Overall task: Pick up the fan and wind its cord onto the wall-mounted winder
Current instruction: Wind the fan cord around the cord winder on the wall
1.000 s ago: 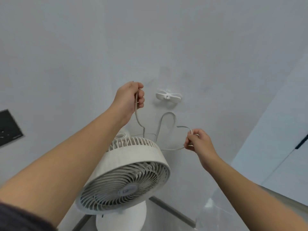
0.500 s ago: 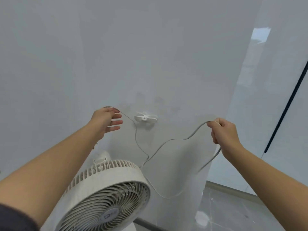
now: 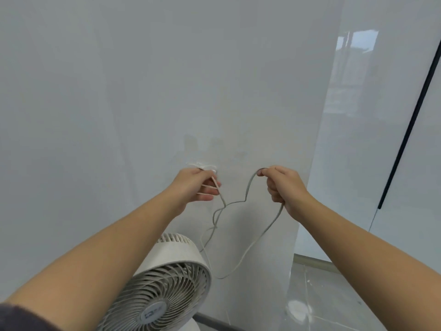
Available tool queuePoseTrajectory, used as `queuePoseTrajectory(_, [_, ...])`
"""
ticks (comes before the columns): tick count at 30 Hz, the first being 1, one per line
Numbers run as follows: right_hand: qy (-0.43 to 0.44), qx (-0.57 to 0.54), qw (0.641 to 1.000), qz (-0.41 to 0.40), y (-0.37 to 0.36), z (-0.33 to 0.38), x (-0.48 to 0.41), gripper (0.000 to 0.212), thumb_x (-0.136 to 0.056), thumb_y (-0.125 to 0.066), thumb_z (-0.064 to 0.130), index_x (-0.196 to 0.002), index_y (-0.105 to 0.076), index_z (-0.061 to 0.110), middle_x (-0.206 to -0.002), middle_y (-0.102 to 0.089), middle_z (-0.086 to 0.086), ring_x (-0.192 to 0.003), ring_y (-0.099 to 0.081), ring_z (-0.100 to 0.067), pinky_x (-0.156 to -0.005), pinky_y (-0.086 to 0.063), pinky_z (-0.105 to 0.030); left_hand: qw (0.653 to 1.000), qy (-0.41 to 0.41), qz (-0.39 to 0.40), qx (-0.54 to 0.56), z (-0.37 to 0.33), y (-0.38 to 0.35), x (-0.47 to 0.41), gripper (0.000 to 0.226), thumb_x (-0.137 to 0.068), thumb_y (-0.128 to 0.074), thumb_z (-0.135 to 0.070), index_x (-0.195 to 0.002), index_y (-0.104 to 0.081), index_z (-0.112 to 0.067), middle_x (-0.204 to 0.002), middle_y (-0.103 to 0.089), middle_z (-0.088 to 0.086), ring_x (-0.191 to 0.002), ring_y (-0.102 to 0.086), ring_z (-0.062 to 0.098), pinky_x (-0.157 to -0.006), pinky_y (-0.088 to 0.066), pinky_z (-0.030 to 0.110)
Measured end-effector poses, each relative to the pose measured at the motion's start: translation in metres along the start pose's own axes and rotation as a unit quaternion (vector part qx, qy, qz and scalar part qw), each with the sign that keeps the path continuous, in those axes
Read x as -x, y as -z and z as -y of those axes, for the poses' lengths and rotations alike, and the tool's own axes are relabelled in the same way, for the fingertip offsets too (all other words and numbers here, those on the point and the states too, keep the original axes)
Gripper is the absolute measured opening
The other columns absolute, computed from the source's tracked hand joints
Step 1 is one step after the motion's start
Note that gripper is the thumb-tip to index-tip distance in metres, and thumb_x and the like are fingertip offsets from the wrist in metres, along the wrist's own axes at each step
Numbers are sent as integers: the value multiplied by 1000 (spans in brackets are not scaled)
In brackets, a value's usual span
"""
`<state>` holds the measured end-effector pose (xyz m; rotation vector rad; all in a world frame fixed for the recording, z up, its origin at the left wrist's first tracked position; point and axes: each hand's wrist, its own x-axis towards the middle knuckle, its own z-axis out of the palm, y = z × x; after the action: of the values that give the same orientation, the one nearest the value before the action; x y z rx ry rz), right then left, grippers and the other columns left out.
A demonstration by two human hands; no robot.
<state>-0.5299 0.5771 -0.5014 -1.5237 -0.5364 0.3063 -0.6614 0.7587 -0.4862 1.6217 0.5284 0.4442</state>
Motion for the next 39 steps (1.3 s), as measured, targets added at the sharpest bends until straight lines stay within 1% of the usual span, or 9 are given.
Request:
queuePoseTrajectory(2, [-12,-4,1000,-1,-1,4,3,15,-87,-56,14,-76,-66,13,-43,-33,10,-37,-26,-9,-34,-23,-19,998,42,0,53,1,-11,10,23,-92,-53,-22,-83,-63,-4,-67,-74,8,-54,-71,19,-46,-58,26])
queuePoseTrajectory(5, [-29,13,999,-24,2,16,11,14,-85,-55,17,-78,-65,11,-43,-32,8,-38,-24,-11,-36,-21,-21,970,212,61,101,2,-18,33,31,-95,-39,-18,-84,-59,5,-58,-71,16,-45,-69,22,-34,-52,24])
queuePoseTrajectory(12, [51,144,988,-31,9,62,32,20,-84,-68,28,-69,-65,14,-54,-41,6,-44,-32,-10,-42,-28,-21,903,309,261,-148,41,-66,95,42,-96,-27,-16,-102,-60,8,-65,-73,15,-42,-67,15,-39,-53,20])
queuePoseTrajectory(15, [76,228,971,12,8,74,44,17,-81,-73,29,-76,-68,14,-56,-47,10,-46,-39,-5,-43,-32,-15,901,281,250,-218,48,-78,109,38,-96,-29,-12,-88,-62,4,-108,-70,23,-40,-64,12,-46,-54,19])
queuePoseTrajectory(22, [130,274,952,-42,2,87,54,19,-84,-69,32,-68,-65,23,-57,-50,12,-51,-46,-4,-49,-34,-18,951,145,116,-249,31,-59,100,23,-91,-39,-16,-92,-57,-2,-80,-72,13,-66,-69,31,-56,-55,29])
queuePoseTrajectory(26, [156,226,960,-53,-3,102,54,18,-85,-69,31,-69,-66,24,-66,-60,11,-59,-53,-2,-53,-38,-18,924,-68,-122,-355,20,-40,72,31,-86,-56,-25,-113,-49,-13,-116,-52,8,-105,-57,31,-84,-49,38])
queuePoseTrajectory(28, [165,199,965,-50,-8,110,54,16,-85,-69,31,-71,-67,23,-70,-63,9,-65,-57,-3,-56,-40,-17,917,-128,-124,-357,14,-38,58,47,-87,-59,-24,-128,-40,-14,-131,-42,10,-119,-47,31,-92,-46,42])
queuePoseTrajectory(32, [180,178,967,-40,-18,118,50,16,-85,-70,30,-73,-67,21,-63,-56,8,-57,-51,-4,-54,-38,-16,917,-81,-37,-389,18,-37,31,33,-96,-47,-24,-128,-49,-18,-134,-53,7,-121,-51,28,-101,-41,40])
queuePoseTrajectory(39, [162,193,967,-43,-7,106,38,18,-87,-68,30,-71,-64,22,-57,-48,12,-44,-43,2,-47,-32,-15,902,-62,-126,-407,28,0,10,43,-101,-31,-23,-106,-66,2,-111,-67,22,-107,-59,38,-94,-46,41])
